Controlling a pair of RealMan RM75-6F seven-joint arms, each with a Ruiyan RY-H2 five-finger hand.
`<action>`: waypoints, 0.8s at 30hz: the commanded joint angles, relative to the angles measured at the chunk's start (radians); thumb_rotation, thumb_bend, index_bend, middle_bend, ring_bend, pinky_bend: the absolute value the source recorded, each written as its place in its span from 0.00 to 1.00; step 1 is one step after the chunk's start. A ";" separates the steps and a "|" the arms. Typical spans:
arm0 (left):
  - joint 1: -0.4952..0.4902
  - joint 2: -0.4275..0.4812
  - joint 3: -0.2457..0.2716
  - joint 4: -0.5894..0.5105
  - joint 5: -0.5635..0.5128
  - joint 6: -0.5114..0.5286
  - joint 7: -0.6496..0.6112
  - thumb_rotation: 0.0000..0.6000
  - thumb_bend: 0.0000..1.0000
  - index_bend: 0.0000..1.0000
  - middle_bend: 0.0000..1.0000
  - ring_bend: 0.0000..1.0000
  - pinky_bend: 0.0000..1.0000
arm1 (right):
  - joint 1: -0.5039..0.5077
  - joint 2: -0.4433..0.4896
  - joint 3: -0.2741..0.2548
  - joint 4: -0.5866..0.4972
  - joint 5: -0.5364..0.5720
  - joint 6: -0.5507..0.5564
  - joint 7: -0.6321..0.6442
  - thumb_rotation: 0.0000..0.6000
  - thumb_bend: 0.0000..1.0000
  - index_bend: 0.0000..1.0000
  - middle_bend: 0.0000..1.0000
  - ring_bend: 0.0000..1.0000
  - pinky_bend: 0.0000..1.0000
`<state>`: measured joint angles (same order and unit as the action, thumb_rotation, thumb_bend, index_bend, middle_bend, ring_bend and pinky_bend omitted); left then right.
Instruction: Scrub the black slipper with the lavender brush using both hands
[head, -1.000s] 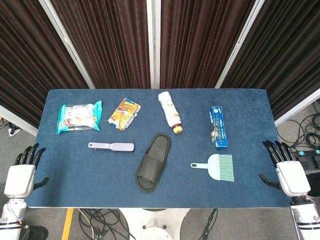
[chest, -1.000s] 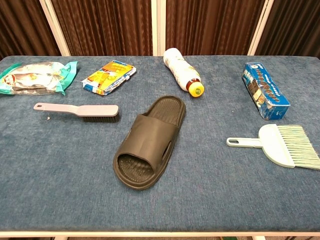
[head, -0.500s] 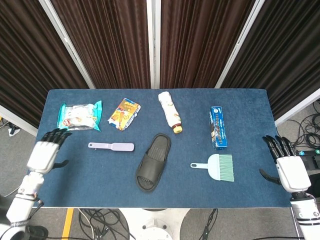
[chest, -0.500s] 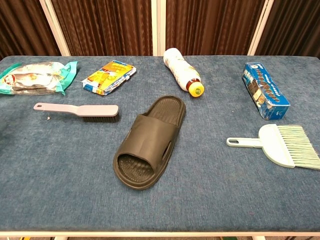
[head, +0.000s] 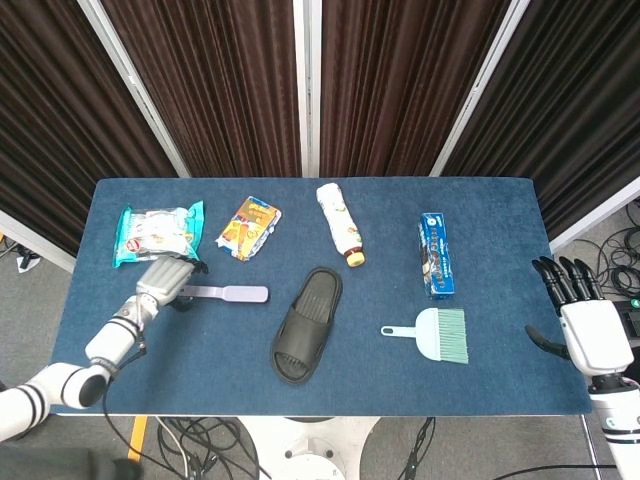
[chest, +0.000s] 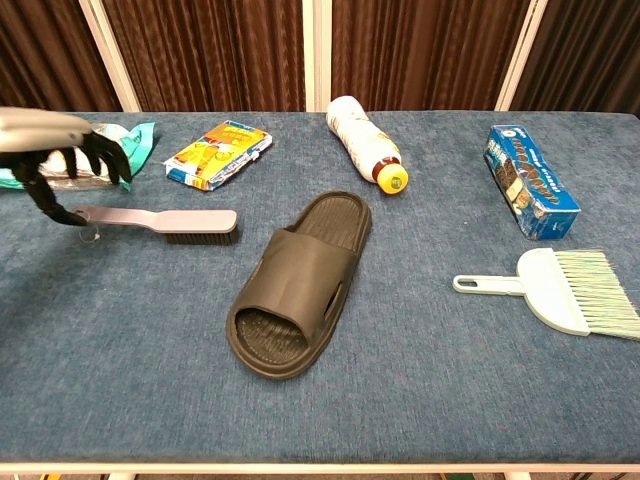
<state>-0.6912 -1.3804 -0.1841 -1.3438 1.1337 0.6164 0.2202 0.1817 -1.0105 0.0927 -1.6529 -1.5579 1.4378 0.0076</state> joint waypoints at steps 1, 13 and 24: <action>-0.050 -0.036 0.018 0.035 -0.077 -0.040 0.047 1.00 0.25 0.38 0.43 0.34 0.37 | -0.003 -0.003 -0.001 0.005 0.007 -0.001 0.005 1.00 0.11 0.01 0.07 0.00 0.00; -0.125 -0.088 0.090 0.075 -0.255 -0.035 0.182 1.00 0.25 0.47 0.54 0.45 0.48 | 0.000 -0.026 -0.010 0.034 0.015 -0.018 0.031 1.00 0.11 0.01 0.07 0.00 0.00; -0.167 -0.095 0.129 0.070 -0.343 -0.051 0.180 1.00 0.26 0.53 0.60 0.52 0.53 | 0.000 -0.032 -0.015 0.046 0.019 -0.022 0.039 1.00 0.11 0.01 0.07 0.00 0.00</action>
<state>-0.8550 -1.4740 -0.0593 -1.2746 0.7943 0.5685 0.4041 0.1818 -1.0425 0.0780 -1.6069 -1.5387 1.4154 0.0465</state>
